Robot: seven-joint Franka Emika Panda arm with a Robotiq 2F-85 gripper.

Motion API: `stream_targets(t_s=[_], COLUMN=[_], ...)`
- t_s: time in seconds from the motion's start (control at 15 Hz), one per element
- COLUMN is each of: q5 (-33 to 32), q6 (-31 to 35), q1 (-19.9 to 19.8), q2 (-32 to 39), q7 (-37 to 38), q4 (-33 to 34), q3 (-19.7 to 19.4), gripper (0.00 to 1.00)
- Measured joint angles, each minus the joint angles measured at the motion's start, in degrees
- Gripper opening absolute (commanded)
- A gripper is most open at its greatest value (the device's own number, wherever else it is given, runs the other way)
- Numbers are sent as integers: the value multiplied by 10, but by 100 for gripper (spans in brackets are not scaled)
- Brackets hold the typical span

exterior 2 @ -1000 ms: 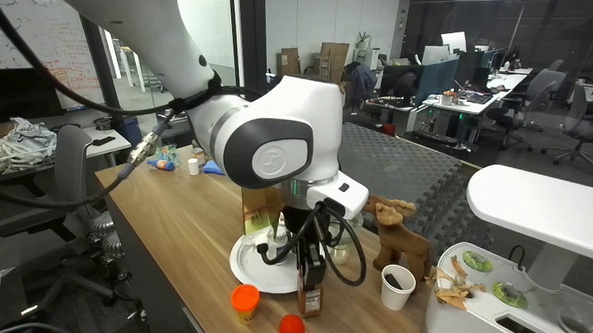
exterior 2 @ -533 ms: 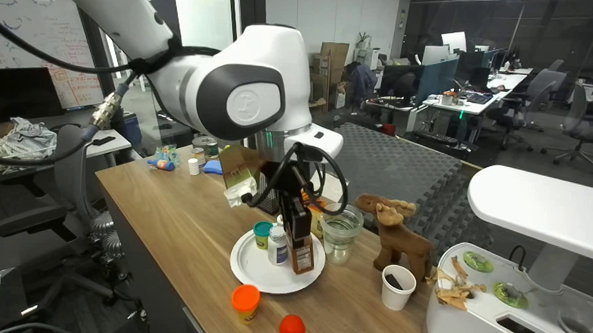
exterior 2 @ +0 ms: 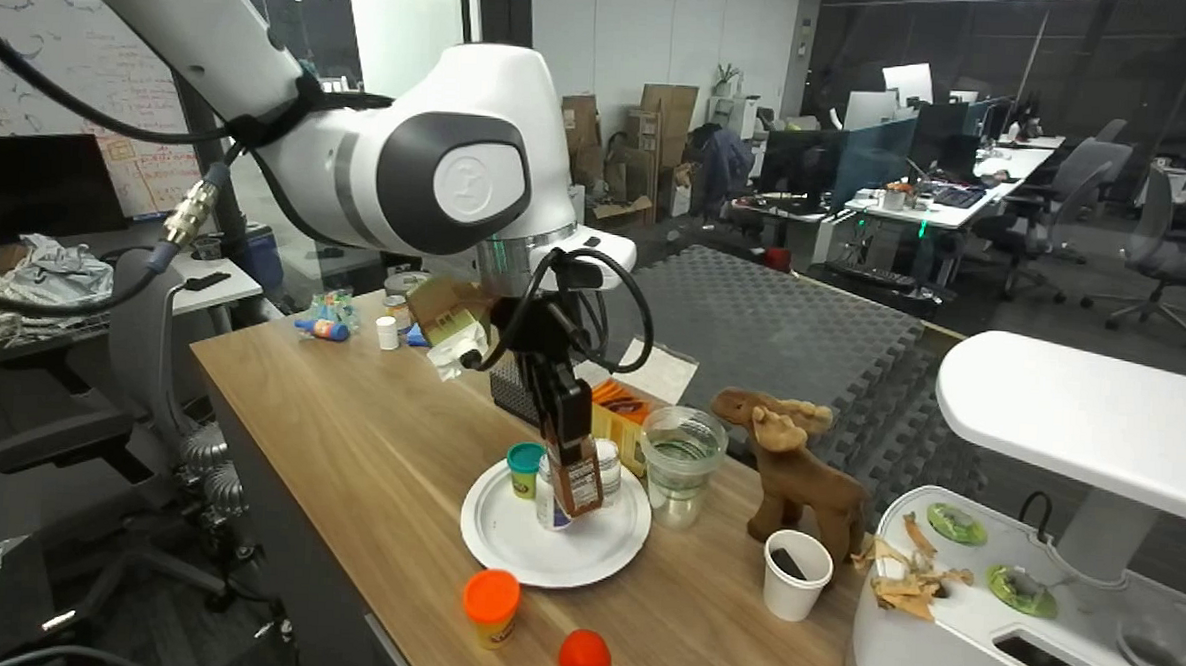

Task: Put the left clear cup in the clear cup near the moose, then put the bottles and orange plushie surrounding the white plate on the white plate

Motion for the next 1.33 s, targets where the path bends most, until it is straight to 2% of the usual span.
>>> stream_targets(t_s=[0.47,0.93,1.33], q5=[5,78,93], q6=[7,12,12], q1=[-8,-48,-63], q2=[29,73,97], q7=[-3,-55,-65], q4=[13,43,68], q3=[6,40,42], gripper=[25,25,25])
